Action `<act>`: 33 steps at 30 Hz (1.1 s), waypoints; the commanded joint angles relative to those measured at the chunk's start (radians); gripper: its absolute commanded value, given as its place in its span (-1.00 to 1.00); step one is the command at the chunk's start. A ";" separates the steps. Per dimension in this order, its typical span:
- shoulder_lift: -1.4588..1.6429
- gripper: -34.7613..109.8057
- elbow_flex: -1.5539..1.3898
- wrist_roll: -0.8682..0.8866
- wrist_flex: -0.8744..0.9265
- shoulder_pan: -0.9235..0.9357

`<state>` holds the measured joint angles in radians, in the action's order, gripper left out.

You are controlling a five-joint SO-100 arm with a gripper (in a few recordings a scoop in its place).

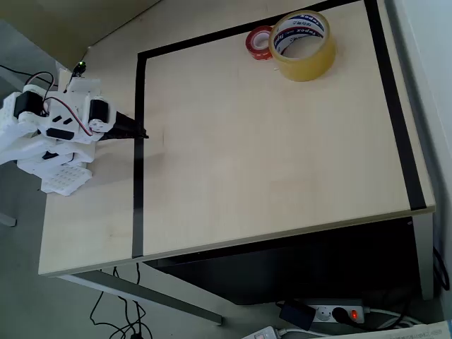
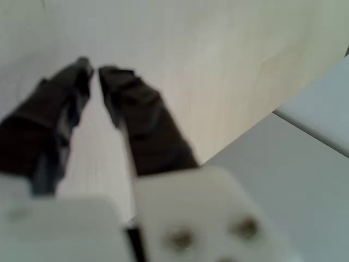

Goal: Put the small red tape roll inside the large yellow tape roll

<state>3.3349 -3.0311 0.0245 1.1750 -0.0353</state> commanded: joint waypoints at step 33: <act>-1.058 -0.52 1.066 -0.327 0.048 -0.215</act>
<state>2.3700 -2.1506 -0.1718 1.2057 -0.1994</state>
